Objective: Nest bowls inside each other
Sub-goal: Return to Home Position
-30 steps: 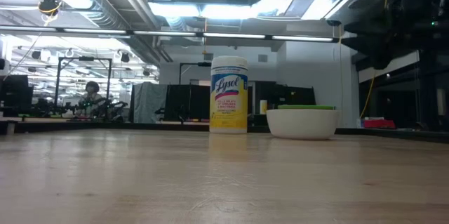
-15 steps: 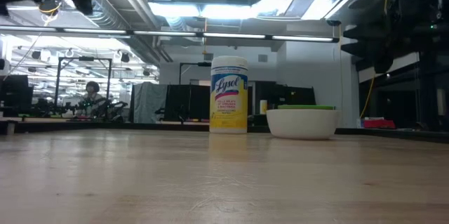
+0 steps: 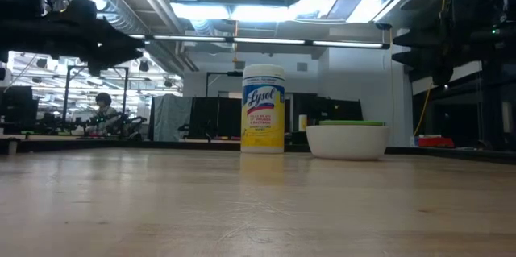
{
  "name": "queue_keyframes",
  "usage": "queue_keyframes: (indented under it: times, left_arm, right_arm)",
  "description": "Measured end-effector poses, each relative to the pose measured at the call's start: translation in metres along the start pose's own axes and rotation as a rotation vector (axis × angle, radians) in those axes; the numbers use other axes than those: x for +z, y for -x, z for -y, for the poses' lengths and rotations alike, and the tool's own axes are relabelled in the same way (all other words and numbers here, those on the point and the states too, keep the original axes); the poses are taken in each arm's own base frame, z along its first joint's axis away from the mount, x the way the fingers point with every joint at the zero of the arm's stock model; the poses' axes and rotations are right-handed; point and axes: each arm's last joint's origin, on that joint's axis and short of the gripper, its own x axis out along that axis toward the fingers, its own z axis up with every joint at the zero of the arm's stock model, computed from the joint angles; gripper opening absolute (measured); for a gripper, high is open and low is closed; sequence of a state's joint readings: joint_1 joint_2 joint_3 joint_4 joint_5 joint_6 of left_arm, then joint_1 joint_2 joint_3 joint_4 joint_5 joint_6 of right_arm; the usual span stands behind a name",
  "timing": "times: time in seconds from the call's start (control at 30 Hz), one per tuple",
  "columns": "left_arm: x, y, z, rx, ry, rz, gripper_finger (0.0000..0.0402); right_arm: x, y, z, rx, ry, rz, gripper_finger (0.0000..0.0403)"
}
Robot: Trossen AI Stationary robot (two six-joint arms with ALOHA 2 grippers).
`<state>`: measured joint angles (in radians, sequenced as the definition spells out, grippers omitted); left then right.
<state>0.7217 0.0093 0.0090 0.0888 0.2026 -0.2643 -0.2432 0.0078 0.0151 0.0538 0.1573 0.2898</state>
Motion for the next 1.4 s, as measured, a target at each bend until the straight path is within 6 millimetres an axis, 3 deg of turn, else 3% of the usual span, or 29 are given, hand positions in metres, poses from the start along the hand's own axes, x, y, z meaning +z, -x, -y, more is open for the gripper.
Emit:
queue_keyframes:
  times: [0.17,0.37,0.5,0.63,0.83,1.4]
  left_arm:
    - [-0.001,-0.001,-0.001,0.092,-0.035,0.004,0.0171]
    - [-0.008,-0.006,0.012,-0.06,0.077,-0.078,0.0171]
    - [-0.005,-0.009,0.028,-0.167,0.112,-0.044,0.0171]
    - [-0.007,-0.012,0.039,-0.063,0.111,-0.01,0.0171]
    - [-0.018,-0.018,0.05,0.023,0.08,-0.059,0.0171]
    - [-0.021,-0.026,0.055,-0.023,0.026,-0.067,0.0171]
  right_arm:
    - [-0.002,-0.001,0.003,-0.074,0.01,-0.008,0.0244]
    - [-0.004,-0.004,-0.003,0.0,-0.123,-0.048,0.0242]
    - [0.002,-0.006,-0.011,0.083,-0.134,0.009,0.0233]
    - [0.0,-0.009,-0.018,0.122,-0.132,-0.014,0.0223]
    - [-0.005,-0.014,-0.023,0.082,-0.071,-0.039,0.0209]
    - [-0.008,-0.016,-0.023,0.053,0.095,-0.053,0.0187]
